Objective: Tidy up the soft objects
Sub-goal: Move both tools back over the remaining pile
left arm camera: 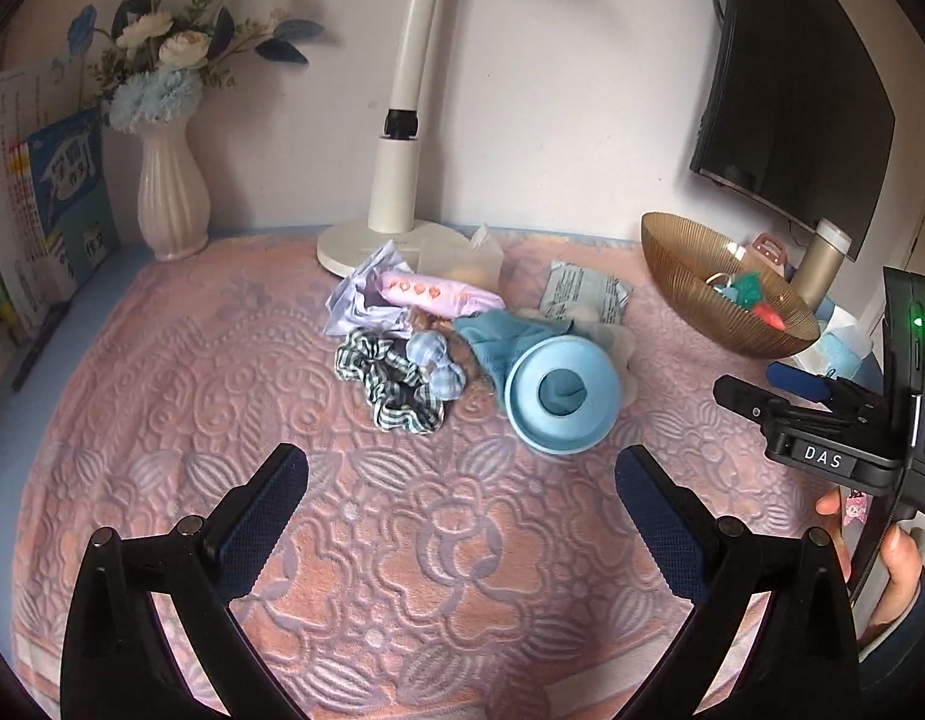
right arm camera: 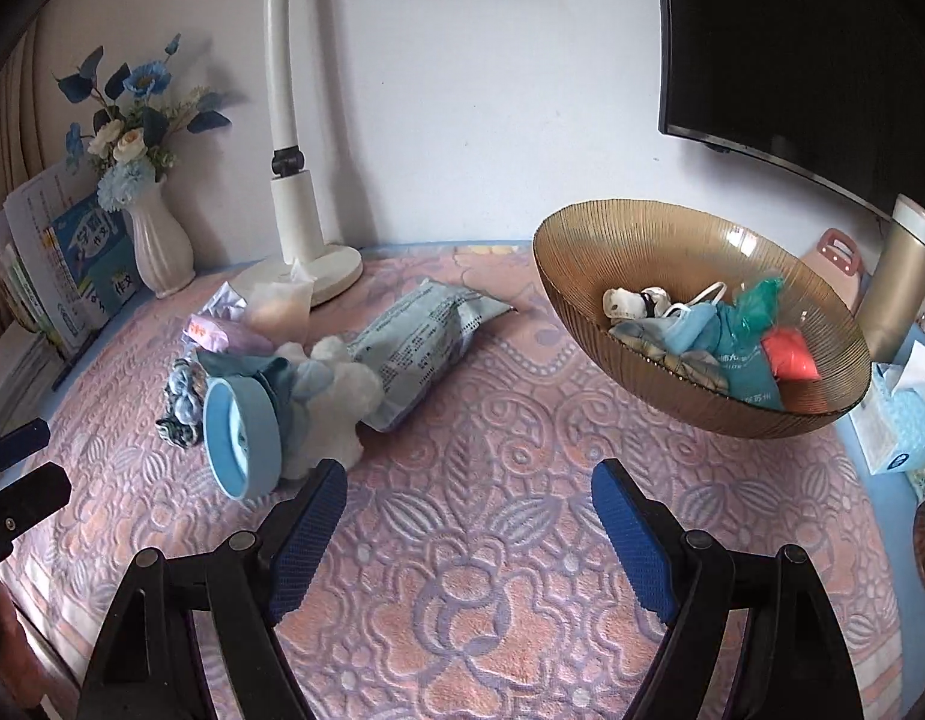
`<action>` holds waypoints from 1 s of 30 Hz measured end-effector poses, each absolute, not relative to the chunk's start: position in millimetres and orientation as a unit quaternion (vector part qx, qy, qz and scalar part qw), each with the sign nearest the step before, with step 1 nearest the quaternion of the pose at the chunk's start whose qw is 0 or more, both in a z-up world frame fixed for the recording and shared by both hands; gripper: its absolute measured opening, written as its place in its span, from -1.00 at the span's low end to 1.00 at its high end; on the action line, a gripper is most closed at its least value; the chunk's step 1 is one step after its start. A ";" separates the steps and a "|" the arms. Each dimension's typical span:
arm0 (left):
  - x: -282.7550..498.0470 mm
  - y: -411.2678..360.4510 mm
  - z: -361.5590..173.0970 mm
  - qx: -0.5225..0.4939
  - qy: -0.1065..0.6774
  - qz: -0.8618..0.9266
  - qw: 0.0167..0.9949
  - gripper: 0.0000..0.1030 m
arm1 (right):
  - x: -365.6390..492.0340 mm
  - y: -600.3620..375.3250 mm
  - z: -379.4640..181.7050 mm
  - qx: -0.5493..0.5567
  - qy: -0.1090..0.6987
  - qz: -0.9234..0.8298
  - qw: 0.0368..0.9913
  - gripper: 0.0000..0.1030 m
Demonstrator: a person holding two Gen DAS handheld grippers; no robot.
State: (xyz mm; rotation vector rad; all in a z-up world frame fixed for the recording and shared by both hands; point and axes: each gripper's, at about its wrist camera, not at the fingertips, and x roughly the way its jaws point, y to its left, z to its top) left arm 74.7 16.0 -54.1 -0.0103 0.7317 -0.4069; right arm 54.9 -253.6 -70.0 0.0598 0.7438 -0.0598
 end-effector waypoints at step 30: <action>130.8 40.4 -55.3 0.030 0.436 -0.241 0.867 0.87 | 86.5 -193.1 -65.8 0.016 0.464 0.082 0.882 0.16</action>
